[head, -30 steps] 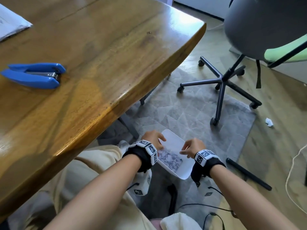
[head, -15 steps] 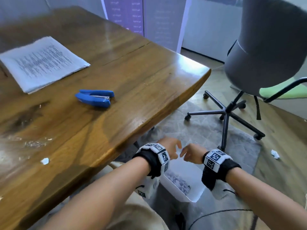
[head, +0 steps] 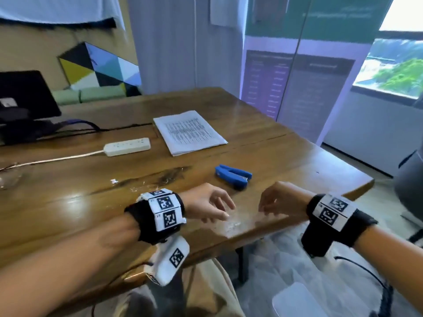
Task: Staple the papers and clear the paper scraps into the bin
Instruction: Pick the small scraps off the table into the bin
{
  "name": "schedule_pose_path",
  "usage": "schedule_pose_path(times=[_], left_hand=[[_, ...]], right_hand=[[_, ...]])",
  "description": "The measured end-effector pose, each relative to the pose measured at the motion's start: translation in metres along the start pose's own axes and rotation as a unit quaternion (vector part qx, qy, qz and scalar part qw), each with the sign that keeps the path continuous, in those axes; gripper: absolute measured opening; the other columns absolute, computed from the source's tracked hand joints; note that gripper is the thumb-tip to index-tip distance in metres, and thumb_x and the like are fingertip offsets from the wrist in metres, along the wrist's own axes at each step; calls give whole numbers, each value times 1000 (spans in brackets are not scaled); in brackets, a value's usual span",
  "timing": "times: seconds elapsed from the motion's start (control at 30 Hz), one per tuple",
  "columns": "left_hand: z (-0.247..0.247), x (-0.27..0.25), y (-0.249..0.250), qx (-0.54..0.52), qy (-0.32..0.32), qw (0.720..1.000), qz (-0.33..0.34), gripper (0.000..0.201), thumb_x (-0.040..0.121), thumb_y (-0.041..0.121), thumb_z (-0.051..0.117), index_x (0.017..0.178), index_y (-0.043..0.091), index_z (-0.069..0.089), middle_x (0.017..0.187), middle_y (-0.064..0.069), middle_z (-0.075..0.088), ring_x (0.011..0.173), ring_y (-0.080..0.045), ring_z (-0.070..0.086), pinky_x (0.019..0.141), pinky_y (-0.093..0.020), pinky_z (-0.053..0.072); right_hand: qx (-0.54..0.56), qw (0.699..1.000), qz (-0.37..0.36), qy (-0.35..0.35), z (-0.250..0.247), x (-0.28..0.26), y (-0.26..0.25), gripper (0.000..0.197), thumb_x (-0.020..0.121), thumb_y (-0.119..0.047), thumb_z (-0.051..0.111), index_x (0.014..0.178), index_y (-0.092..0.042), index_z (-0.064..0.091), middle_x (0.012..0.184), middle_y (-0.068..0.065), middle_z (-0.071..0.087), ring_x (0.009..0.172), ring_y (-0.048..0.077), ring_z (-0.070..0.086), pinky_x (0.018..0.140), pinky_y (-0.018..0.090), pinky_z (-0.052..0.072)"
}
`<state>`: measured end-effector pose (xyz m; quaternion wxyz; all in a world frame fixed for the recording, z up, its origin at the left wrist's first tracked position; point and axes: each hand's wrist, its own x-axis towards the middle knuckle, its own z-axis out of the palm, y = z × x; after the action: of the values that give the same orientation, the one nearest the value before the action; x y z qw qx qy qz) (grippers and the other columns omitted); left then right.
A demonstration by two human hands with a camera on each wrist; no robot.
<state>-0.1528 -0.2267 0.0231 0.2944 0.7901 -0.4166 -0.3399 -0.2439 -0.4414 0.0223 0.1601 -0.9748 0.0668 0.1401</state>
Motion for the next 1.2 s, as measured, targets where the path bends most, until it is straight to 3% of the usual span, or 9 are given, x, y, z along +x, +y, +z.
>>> schedule_pose_path(times=[0.17,0.3,0.4,0.5,0.63,0.73,0.83,0.97,1.2], left_hand=[[-68,-53,-69,87,170,977,-92,14,82,21,69,95,26,65,83,6,64,80,-14,61,82,-31,51],[-101,-85,-127,188,219,933,-217,29,83,26,67,110,16,65,111,-6,62,93,-17,56,87,-25,45],[-112,-104,-158,191,207,915,-289,52,86,38,62,131,16,51,134,-11,47,115,-21,50,100,-28,38],[-113,-109,-172,217,160,905,-329,64,91,45,51,143,13,35,147,-12,33,136,-25,35,110,-29,29],[-110,-101,-179,264,96,883,-376,83,93,56,37,151,6,7,160,-12,0,148,-26,2,120,-41,14],[-109,-90,-179,265,83,885,-375,87,92,60,34,151,7,-3,160,-9,-9,149,-23,-3,121,-43,12],[-111,-80,-173,258,88,894,-357,87,92,59,34,150,6,-5,160,-9,-10,149,-22,-3,121,-42,11],[-113,-72,-161,283,46,905,-314,88,92,57,35,150,5,-7,159,-9,-9,149,-20,0,121,-35,11],[-71,-78,-129,297,-54,927,-221,94,89,63,33,148,9,-15,156,-6,-23,147,-19,-13,122,-39,3]], right_hand=[[-67,994,-73,-46,11,46,-59,23,87,-25,58,108,-25,68,107,-6,65,93,11,57,86,23,44],[-152,973,-157,-79,21,72,-100,41,89,-30,57,130,-26,52,127,-2,53,114,16,52,95,23,39],[-173,958,-205,-103,27,84,-127,50,90,-31,55,138,-27,42,134,0,43,121,18,46,104,30,38],[-167,948,-242,-125,21,94,-147,45,94,-24,50,139,-23,44,137,-1,46,127,15,42,104,23,31],[-133,968,-206,-50,7,131,-156,32,94,-15,46,123,-18,60,122,2,63,99,14,57,79,16,43],[-103,985,-139,15,3,165,-155,34,90,-9,44,117,-16,62,106,4,65,87,18,58,72,20,42],[-124,987,-100,25,6,190,-153,38,90,-9,45,127,-14,54,129,11,50,113,28,54,92,31,45],[-162,981,-97,-36,19,199,-162,41,89,-15,49,130,-11,48,134,11,44,115,26,53,99,38,46],[-226,942,-216,-121,49,140,-182,61,98,-17,37,150,-6,6,159,13,-4,147,26,11,118,41,22]])
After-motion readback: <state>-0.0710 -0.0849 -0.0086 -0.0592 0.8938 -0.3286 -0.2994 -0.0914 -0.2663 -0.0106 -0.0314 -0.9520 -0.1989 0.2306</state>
